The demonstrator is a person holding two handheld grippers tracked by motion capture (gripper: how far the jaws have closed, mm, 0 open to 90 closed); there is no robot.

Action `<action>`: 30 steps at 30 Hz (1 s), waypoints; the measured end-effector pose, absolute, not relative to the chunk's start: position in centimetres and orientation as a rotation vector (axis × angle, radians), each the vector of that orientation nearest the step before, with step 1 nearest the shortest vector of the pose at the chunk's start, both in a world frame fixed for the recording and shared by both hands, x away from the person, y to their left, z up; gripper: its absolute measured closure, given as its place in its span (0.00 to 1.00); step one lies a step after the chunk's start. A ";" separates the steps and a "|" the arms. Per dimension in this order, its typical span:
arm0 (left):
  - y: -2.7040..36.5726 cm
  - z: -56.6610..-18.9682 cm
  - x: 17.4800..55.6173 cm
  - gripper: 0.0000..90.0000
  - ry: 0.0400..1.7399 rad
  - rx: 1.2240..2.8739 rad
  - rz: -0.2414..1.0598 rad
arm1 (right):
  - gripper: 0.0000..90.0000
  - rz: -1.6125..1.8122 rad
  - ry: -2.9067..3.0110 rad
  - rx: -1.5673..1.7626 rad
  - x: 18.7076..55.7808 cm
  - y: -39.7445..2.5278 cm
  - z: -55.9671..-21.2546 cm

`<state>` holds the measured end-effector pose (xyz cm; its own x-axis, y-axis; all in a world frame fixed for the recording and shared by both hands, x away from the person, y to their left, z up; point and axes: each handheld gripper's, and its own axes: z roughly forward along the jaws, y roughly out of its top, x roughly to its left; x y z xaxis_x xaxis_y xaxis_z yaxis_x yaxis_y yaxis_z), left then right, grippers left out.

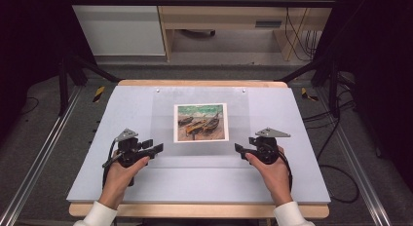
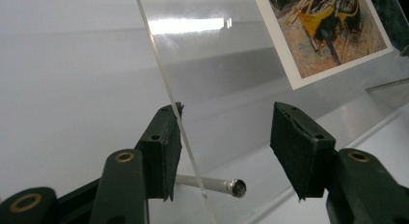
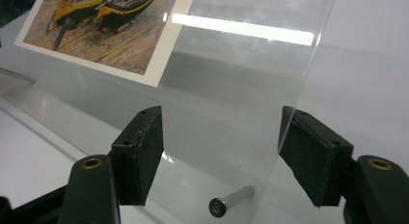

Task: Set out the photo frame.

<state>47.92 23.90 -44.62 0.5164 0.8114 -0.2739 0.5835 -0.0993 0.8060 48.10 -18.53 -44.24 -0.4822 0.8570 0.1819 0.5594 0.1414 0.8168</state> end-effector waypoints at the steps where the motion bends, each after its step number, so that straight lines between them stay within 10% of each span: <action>1: 23.9 -44.6 47.8 0.49 1.164 1.796 0.299 | 0.38 1.264 2.097 1.371 48.0 -18.5 -44.2; 30: 24.1 -44.8 46.1 0.59 1.160 1.807 0.331 | 0.53 1.260 2.072 1.356 46.0 -19.0 -44.3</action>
